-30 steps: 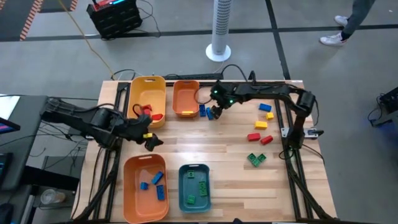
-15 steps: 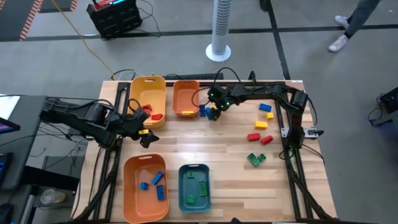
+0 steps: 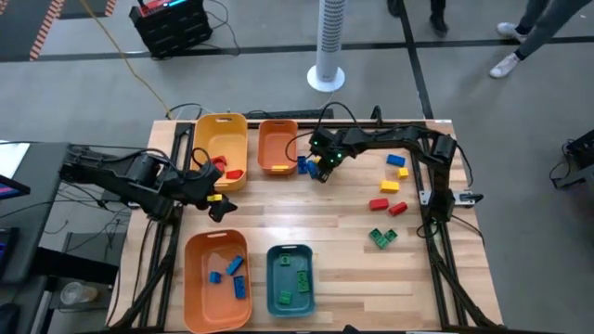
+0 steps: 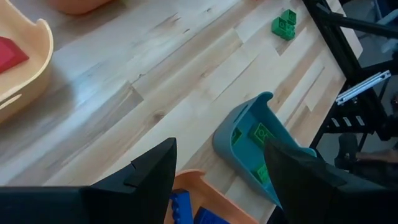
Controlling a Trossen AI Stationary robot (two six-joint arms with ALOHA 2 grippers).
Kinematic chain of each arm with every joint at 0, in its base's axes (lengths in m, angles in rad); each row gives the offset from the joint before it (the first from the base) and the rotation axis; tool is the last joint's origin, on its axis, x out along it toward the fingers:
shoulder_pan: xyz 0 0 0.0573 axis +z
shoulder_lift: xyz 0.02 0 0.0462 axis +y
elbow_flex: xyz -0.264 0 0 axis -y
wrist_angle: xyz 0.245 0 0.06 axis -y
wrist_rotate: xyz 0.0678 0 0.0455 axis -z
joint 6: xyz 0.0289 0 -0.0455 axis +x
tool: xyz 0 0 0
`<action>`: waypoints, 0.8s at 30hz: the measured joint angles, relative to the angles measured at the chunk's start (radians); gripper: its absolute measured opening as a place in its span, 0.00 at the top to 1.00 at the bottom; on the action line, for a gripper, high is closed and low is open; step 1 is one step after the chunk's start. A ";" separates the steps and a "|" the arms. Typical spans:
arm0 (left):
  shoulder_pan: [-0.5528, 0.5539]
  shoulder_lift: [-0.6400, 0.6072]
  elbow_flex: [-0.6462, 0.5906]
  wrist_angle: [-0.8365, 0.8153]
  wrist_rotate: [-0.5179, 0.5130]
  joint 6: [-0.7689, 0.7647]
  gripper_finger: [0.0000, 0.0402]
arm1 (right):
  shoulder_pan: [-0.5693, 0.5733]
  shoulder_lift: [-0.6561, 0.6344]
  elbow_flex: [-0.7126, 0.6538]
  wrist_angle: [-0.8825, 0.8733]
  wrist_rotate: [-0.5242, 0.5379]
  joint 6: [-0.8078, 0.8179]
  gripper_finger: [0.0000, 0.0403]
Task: Sort blocks
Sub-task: Put the yellow wooden block into the small orange bin
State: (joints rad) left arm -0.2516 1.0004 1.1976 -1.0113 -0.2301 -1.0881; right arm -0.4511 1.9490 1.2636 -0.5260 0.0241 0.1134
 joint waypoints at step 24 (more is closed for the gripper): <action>0.306 0.047 0.000 0.215 0.028 0.515 0.41 | -0.010 -0.354 0.000 -0.090 -0.175 -0.064 0.93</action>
State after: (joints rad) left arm 0.0544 1.0474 1.1976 -0.7967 -0.2018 -0.5726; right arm -0.4614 1.5953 1.2633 -0.6161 -0.1508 0.0495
